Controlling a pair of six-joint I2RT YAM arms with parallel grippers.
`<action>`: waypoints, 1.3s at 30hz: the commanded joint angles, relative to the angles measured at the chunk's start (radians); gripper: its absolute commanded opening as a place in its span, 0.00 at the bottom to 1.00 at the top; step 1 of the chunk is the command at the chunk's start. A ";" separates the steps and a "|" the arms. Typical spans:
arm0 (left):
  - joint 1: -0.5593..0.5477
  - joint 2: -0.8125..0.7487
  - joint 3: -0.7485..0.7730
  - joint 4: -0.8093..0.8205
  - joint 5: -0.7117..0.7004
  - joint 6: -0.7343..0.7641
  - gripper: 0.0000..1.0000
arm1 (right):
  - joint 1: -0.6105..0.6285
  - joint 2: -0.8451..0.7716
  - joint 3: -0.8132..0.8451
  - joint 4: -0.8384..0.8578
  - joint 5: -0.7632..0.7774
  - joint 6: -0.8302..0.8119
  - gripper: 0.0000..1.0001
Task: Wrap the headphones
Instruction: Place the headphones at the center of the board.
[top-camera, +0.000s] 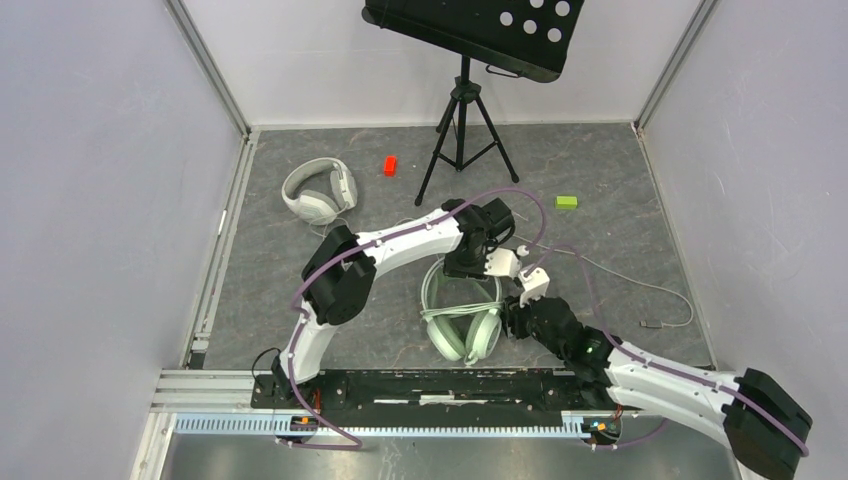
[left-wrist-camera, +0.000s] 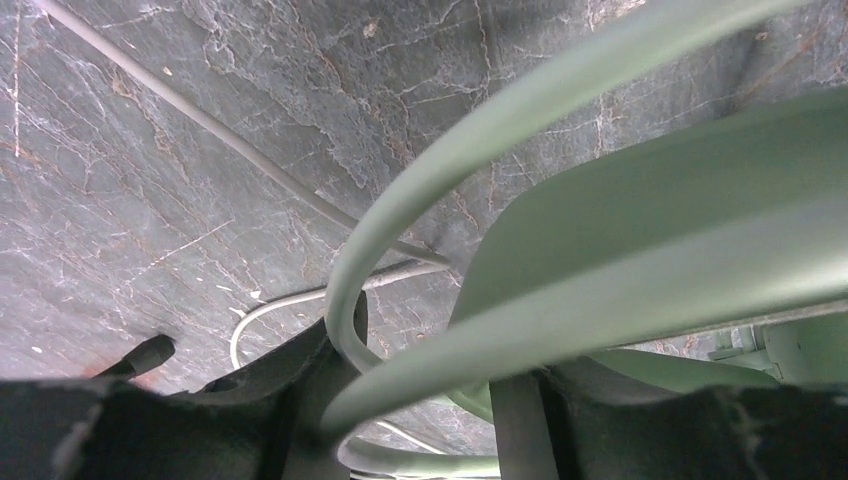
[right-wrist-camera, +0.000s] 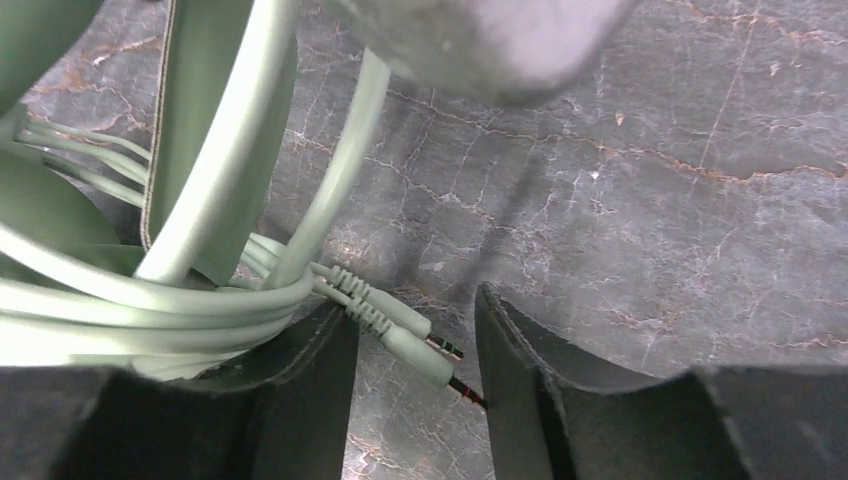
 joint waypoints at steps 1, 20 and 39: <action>-0.021 0.001 0.010 0.019 -0.021 0.012 0.52 | -0.006 -0.082 0.029 -0.053 0.065 0.067 0.52; -0.051 0.042 0.075 0.018 -0.051 -0.012 0.53 | -0.007 -0.137 0.047 -0.233 0.098 0.172 0.49; -0.029 -0.135 0.203 0.092 -0.088 -0.470 0.63 | -0.007 -0.166 0.040 -0.271 0.131 0.306 0.48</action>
